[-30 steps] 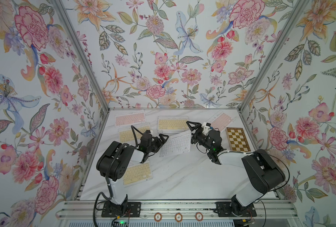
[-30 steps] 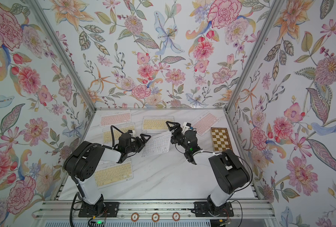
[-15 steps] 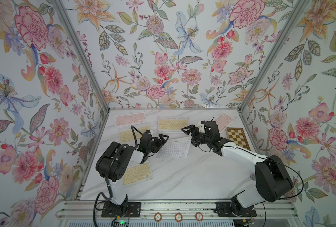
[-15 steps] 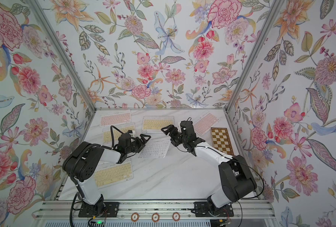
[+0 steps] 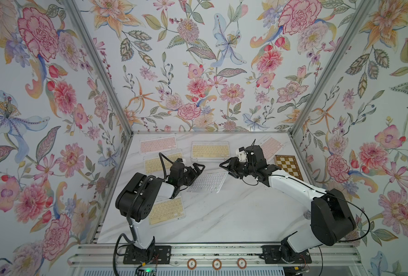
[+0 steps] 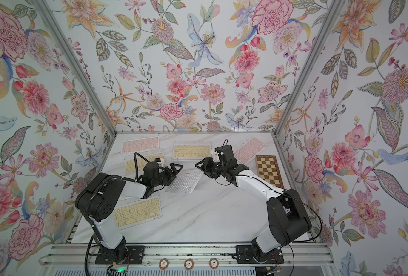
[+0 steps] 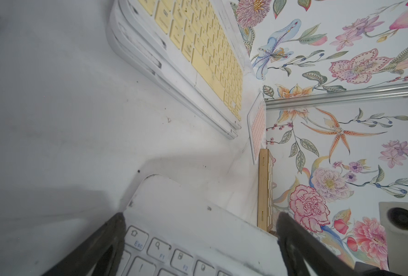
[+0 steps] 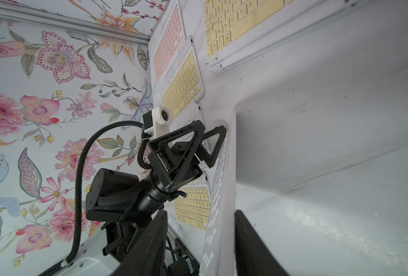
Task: Stack the numeric keypads
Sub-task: Pick up the numeric keypad from the center of the board.
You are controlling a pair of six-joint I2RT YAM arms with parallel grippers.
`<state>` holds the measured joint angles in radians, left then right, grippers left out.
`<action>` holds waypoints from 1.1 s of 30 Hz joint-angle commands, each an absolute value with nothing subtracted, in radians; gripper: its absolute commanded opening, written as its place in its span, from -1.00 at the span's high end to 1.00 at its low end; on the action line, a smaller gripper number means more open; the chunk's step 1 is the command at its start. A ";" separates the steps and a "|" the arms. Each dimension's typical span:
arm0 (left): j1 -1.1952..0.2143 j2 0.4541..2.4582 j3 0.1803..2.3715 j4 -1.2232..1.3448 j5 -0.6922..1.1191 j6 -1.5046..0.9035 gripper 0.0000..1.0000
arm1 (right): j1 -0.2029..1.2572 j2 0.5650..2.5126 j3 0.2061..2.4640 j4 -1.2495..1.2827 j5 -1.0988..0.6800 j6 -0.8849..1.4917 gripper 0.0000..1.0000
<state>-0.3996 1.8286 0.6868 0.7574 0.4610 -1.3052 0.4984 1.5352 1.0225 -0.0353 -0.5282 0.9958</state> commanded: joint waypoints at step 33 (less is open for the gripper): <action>-0.343 1.775 0.656 0.648 0.452 -1.205 -0.99 | 0.319 1.970 1.428 -0.226 -0.752 0.588 0.64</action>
<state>-0.3511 1.7821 0.6781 0.6655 0.4603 -1.2373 0.3298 1.9404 1.3739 -0.2192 -0.7010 0.6167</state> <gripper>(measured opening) 0.993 0.178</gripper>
